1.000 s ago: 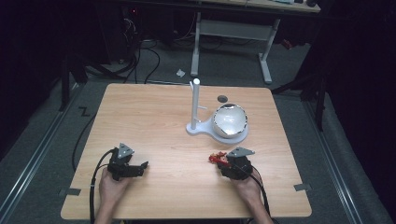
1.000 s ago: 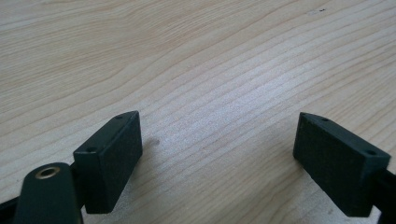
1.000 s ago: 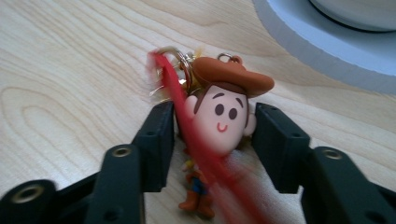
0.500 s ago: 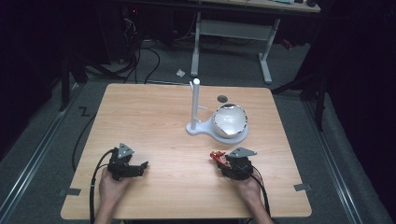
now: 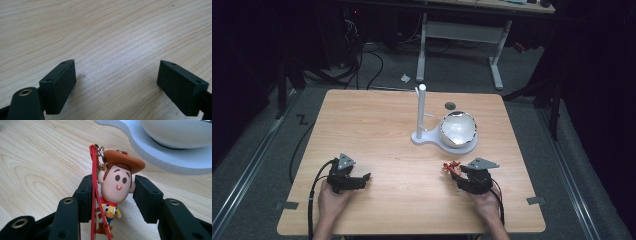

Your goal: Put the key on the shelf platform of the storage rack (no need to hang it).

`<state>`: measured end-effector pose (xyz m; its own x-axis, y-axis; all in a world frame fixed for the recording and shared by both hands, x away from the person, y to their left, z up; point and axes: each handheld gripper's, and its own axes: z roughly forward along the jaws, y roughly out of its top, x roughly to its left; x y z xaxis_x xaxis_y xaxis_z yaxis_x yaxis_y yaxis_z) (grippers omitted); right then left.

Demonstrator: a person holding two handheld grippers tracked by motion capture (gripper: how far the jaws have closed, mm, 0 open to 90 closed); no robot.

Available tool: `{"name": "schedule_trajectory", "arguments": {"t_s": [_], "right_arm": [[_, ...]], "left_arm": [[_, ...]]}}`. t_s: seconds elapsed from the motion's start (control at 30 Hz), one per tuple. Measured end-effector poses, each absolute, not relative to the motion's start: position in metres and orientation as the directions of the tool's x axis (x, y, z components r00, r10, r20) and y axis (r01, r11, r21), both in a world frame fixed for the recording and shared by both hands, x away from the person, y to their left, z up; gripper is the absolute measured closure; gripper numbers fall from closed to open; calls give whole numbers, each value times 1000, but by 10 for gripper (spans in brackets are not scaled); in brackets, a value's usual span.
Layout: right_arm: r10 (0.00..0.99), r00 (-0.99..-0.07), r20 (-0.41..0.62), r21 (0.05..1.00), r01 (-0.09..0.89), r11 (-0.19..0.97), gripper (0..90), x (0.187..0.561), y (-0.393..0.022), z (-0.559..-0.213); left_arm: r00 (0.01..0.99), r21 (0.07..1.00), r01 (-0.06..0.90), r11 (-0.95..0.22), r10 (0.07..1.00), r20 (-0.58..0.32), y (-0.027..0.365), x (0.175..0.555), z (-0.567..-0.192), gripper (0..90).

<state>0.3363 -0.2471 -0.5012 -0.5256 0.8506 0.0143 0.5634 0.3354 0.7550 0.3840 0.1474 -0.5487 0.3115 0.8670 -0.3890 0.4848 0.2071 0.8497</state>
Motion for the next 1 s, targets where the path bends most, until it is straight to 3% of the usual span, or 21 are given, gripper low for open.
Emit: {"name": "schedule_trajectory", "arguments": {"t_s": [1.0], "right_arm": [[877, -478, 42, 794, 548, 261, 532, 319, -287, -471]], "left_arm": [[310, 846, 490, 210, 865, -394, 148, 385, -548, 162]]}}
